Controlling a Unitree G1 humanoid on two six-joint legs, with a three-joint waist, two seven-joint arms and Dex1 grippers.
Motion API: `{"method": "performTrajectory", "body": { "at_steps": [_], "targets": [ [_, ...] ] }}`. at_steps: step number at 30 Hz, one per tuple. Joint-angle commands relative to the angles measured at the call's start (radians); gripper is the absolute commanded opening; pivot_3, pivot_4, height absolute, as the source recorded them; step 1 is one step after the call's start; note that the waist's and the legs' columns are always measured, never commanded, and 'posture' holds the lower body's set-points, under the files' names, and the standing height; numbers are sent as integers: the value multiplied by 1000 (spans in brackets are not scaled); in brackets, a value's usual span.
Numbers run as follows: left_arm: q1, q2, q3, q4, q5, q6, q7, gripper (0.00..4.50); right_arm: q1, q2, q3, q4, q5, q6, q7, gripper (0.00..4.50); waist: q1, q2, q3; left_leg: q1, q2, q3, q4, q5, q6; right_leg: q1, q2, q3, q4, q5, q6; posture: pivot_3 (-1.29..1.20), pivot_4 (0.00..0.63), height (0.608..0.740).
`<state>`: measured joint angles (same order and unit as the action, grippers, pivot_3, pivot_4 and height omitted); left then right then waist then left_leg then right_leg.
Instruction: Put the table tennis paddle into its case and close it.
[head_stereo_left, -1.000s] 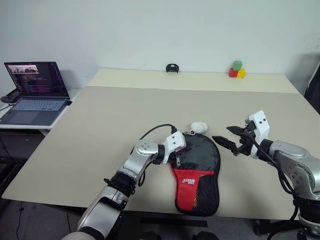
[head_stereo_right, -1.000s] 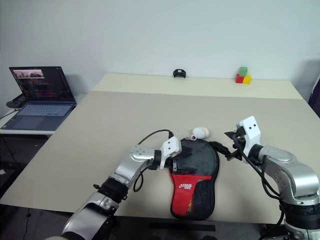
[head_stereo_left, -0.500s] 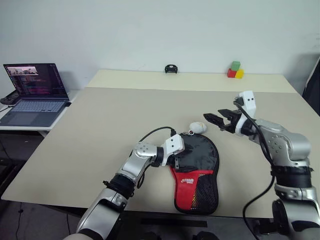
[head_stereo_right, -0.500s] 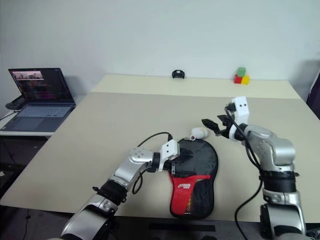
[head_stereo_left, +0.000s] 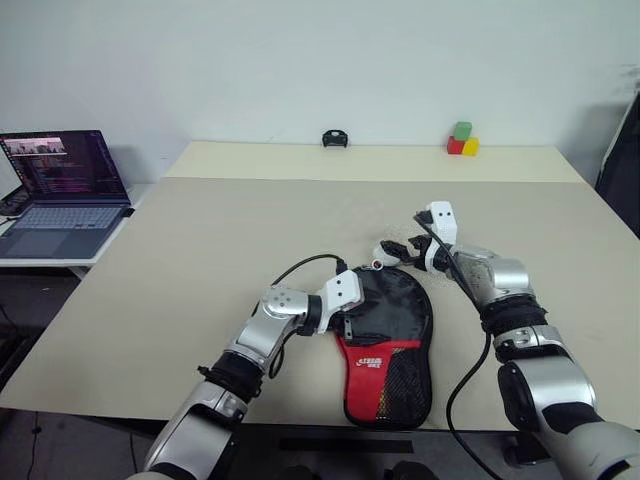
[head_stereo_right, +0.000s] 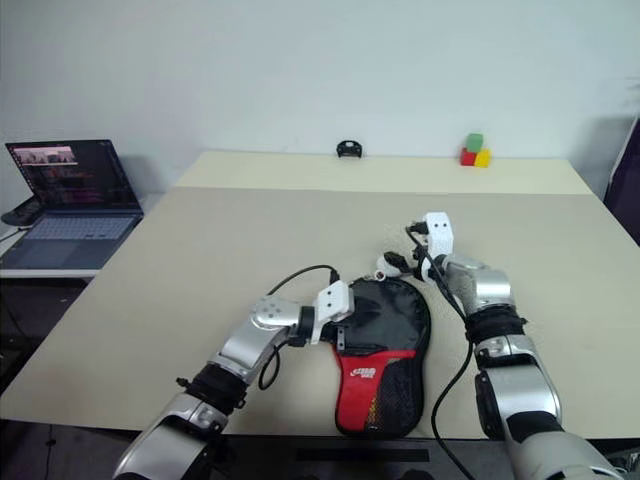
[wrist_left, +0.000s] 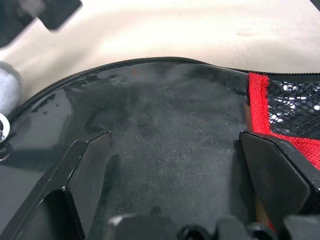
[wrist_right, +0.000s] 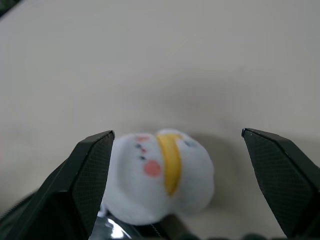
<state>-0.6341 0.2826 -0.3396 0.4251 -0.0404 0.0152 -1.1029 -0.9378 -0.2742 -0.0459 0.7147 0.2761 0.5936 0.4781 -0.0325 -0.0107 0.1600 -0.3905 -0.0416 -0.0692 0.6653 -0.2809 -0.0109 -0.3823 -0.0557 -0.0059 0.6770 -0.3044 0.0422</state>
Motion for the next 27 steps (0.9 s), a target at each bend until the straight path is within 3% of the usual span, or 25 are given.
{"method": "performTrajectory", "body": {
  "at_steps": [1,14,17,24,27],
  "targets": [
    [30,6,-31,1,24,16,-10,4481,-47,19,3,36,-24,-58,12,4500,0,0,0,0,0,0,0,0,0,-1,0,0,1,0,0,0,150,740],
    [28,2,-32,16,30,10,2,4481,-54,62,8,91,-71,-84,9,4500,-1,0,0,0,0,4,0,1,-2,-4,0,10,3,0,0,0,150,740],
    [22,2,-32,37,36,2,6,4500,-55,63,1,93,-71,-90,-2,3933,-1,0,0,0,0,5,0,1,-2,-4,0,11,3,0,0,0,150,740],
    [12,4,-48,124,62,-30,5,4500,-57,71,-14,100,-67,-101,-29,1566,0,0,-1,2,0,7,0,1,-1,-3,0,13,5,0,0,0,150,740],
    [21,5,-54,142,66,-39,1,4500,-62,74,-24,112,-67,-113,-49,835,0,0,-1,9,0,9,0,-1,2,1,1,15,5,0,0,0,150,740]
  ]
}}
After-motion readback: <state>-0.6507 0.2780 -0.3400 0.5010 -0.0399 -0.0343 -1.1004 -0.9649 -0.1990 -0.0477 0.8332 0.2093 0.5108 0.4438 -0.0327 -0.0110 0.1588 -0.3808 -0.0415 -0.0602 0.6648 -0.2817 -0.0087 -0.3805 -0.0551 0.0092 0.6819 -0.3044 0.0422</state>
